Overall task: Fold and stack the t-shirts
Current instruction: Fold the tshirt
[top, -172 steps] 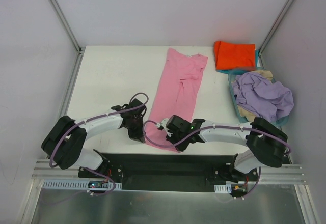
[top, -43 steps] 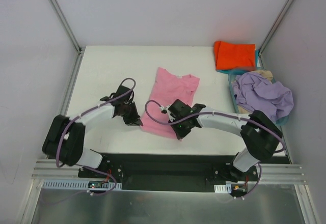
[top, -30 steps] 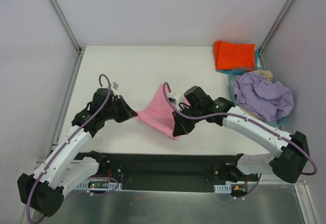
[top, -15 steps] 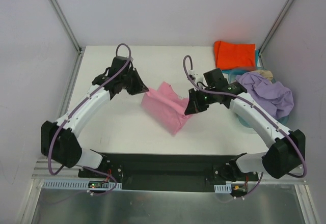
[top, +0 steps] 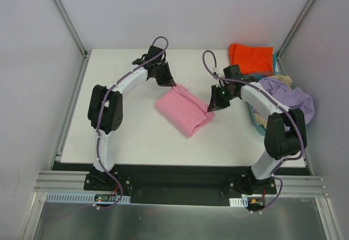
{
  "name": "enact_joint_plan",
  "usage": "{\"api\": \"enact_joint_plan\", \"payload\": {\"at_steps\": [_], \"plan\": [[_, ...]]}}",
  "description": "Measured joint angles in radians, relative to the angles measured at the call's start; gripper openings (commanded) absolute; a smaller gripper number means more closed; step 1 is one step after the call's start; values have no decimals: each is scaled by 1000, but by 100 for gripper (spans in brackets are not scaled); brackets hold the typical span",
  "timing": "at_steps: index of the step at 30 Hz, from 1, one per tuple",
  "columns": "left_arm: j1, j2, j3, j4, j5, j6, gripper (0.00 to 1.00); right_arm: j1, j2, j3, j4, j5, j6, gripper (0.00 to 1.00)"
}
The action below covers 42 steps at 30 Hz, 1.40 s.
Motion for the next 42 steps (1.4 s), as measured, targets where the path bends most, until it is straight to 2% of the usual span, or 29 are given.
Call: {"api": "enact_joint_plan", "payload": {"at_steps": [1,3,4,5,6,7,8,9,10,15,19,24,30,36,42], "plan": [[0,34,27,2,6,5,0,-11,29,9,6,9,2,9],[-2,115,89,2,26,12,9,-34,86,27,18,24,5,18],[-2,151,113,3,34,14,15,-42,107,34,19,31,8,31],[-3,180,132,3,42,16,38,-51,130,45,21,41,10,36],[-2,205,147,4,51,21,51,-58,150,55,20,52,13,41],[-2,224,156,6,56,31,65,-63,164,63,20,62,14,57],[-1,236,162,8,60,35,75,-69,175,70,17,72,14,65],[-1,245,166,8,64,39,93,-73,179,74,12,80,16,74],[2,245,167,8,69,40,98,-76,180,79,6,86,15,96],[5,235,180,16,83,59,99,-74,165,98,-6,77,13,97],[5,164,150,18,82,73,99,-56,75,77,8,22,25,97],[5,-54,-7,24,74,88,99,47,-68,11,106,-127,89,97],[5,-251,-238,129,141,72,99,228,-67,-31,290,-285,212,97],[5,-159,-385,233,265,25,99,268,32,-97,421,-333,290,97],[4,-134,-537,333,323,-17,99,254,119,-229,445,-304,313,97]]}}
